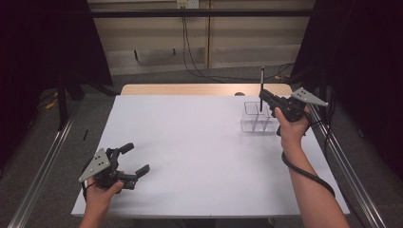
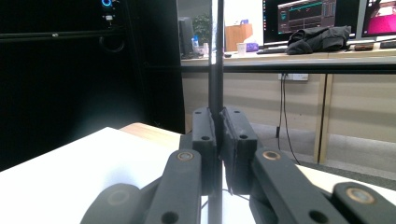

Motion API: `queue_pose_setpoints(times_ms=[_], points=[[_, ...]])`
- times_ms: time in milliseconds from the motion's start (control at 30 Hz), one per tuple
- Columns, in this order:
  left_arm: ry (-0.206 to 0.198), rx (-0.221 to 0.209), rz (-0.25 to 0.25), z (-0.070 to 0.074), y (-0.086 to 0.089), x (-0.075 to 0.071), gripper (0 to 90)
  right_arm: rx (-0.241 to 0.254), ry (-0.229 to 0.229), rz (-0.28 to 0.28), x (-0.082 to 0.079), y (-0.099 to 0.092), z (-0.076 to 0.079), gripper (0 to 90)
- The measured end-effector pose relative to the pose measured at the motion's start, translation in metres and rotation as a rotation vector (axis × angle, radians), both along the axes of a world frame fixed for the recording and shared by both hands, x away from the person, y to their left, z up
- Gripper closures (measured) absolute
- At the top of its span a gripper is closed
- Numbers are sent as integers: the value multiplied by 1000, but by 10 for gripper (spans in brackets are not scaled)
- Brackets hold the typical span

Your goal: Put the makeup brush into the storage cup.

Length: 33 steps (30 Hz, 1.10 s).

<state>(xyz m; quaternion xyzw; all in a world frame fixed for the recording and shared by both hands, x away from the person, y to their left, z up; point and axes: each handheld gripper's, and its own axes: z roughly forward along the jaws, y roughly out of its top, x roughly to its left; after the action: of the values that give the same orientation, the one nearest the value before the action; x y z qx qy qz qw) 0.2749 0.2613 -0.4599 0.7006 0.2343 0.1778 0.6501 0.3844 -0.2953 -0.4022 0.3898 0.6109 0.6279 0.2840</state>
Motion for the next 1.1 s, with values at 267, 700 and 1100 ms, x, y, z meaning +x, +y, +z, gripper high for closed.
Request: queue_pose_setpoints(times_ms=[267, 700, 1100], points=[[-2, 5, 2, 0, 1, 0, 17, 4, 9, -23, 3, -3, -5, 844], [1, 3, 0, -1, 0, 1, 17, -7, 16, -43, 6, -8, -9, 844], [0, 5, 0, -1, 0, 1, 17, -6, 19, -53, 9, -8, -12, 844]])
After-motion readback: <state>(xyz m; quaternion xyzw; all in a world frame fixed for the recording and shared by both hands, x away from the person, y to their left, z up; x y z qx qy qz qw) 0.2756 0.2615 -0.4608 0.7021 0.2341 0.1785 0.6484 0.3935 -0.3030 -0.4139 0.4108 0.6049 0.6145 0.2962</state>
